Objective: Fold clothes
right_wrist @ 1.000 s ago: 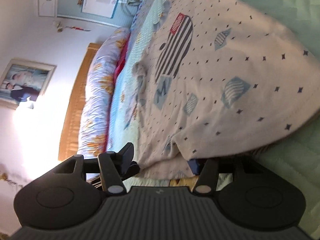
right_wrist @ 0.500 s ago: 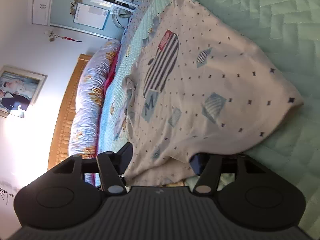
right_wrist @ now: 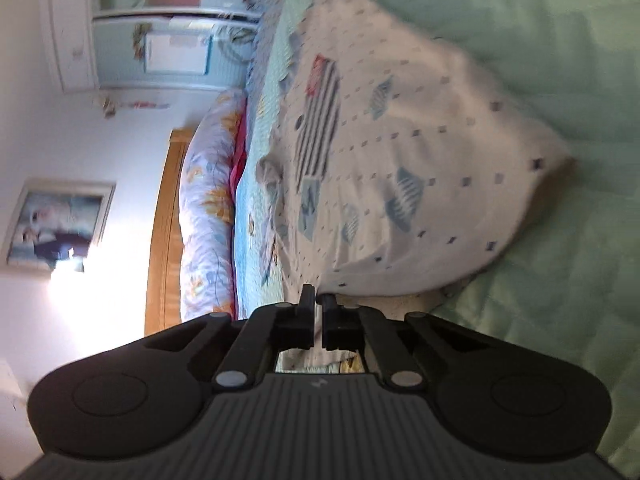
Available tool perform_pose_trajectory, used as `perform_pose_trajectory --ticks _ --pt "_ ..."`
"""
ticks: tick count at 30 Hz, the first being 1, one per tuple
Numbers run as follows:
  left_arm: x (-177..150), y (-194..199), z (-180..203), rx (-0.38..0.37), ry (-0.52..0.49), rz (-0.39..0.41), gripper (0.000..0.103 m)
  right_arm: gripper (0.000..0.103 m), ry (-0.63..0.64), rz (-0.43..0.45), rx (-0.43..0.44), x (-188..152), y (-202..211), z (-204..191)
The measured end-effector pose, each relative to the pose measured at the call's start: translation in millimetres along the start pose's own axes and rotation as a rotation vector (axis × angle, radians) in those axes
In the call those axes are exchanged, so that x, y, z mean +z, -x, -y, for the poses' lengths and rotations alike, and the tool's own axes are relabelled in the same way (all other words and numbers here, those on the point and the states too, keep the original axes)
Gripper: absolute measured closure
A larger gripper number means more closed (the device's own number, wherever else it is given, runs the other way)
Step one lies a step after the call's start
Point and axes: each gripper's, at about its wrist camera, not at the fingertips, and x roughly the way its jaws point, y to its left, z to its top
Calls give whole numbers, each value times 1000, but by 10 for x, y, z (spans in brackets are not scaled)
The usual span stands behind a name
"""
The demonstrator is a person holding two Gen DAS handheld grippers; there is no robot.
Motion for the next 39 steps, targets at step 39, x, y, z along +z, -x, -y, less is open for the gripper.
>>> perform_pose_trajectory --ticks 39 --pt "113 19 -484 8 391 158 62 86 -21 -14 -29 -9 -119 73"
